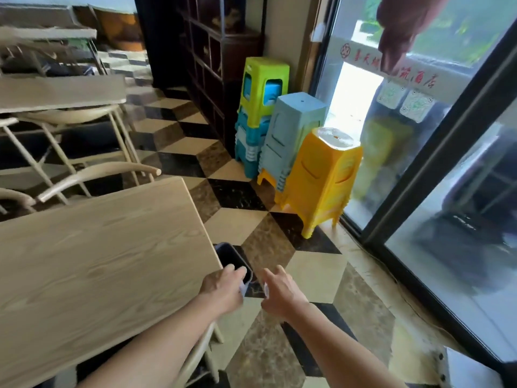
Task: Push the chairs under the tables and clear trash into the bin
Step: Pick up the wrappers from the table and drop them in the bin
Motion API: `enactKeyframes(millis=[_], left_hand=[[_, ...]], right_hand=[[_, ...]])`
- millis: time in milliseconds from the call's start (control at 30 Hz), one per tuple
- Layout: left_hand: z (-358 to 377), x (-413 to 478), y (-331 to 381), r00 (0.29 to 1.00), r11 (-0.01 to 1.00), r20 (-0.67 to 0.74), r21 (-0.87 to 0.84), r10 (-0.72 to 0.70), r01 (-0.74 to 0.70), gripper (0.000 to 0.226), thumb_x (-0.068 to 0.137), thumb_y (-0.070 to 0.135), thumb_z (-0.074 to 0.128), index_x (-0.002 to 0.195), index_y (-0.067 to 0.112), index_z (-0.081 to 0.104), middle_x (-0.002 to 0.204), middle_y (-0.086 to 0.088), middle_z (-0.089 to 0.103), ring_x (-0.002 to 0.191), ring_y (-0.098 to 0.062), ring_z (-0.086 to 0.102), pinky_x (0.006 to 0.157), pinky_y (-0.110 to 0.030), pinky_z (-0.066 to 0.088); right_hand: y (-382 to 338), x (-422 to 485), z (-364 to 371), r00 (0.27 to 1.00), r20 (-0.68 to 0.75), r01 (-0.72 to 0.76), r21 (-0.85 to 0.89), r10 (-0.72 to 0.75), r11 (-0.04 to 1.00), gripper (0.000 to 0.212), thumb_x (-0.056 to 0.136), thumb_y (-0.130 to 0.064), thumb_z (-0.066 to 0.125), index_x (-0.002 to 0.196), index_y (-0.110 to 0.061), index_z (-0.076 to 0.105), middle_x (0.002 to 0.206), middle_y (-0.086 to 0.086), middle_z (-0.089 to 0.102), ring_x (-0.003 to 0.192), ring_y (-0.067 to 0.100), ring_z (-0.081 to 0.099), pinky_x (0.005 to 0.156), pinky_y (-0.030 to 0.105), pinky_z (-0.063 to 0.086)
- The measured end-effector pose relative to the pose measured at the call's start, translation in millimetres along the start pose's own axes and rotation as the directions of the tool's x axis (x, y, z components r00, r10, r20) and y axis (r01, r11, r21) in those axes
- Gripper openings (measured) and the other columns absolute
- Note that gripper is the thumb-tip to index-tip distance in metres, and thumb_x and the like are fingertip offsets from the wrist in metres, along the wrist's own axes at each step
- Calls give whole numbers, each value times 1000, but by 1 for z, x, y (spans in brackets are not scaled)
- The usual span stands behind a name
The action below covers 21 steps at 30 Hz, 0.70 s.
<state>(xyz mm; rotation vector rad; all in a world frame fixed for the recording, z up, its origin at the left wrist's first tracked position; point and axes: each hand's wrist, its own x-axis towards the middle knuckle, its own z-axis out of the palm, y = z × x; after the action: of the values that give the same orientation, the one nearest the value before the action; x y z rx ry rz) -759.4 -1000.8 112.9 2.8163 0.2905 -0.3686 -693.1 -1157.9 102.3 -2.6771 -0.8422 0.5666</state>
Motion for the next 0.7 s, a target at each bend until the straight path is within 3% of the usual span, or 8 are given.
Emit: enactKeyframes(millis=[100,267,367,467,600,700], left_hand=[[9,33,38,1000,1000,-24,-8,7,-7,18,86,31,56,89,30,38,102,0,49,92,-29,59,70,-37,47],[14,80,63,1000,1000,-18,22,5,-5,30,86,32,58,112,30,43,106,-3,46,101,-31,59,72,-41,48],[12,113,51,1000,999,-4,21,-30,30,30,81,32,58,104,30,38,99,-2,41,101,-32,57,67,-39,43],[14,154,32,996,996,23,16,-87,86,41,80,33,58,117,30,42,110,-4,48,104,-32,56,72,-41,46],[20,220,6,981,974,-6,-125,-192,190,27,83,33,61,105,30,45,108,-1,55,97,-28,60,72,-40,53],[18,263,-15,966,949,-12,-193,-257,250,31,84,33,63,111,29,48,110,0,57,100,-26,61,75,-42,56]], right_hand=[[59,4,-26,999,-17,-39,-15,39,999,40,81,-13,70,116,-16,50,112,10,44,100,32,52,75,38,51],[120,31,-48,998,-22,-52,-22,51,998,39,84,-16,67,120,-17,51,114,9,45,100,29,53,69,31,41],[131,67,-53,999,11,-30,-31,31,999,41,82,-16,70,119,-18,51,107,5,42,98,28,53,67,30,41],[134,110,-54,999,50,-17,-31,19,999,43,81,-17,70,120,-19,51,108,6,43,95,29,54,68,35,48],[138,179,-49,995,104,4,-57,2,998,39,81,-13,65,117,-19,50,104,3,38,97,28,50,70,33,47],[141,237,-53,985,171,16,-124,6,992,42,80,-8,62,118,-19,49,106,3,39,102,28,50,75,35,51]])
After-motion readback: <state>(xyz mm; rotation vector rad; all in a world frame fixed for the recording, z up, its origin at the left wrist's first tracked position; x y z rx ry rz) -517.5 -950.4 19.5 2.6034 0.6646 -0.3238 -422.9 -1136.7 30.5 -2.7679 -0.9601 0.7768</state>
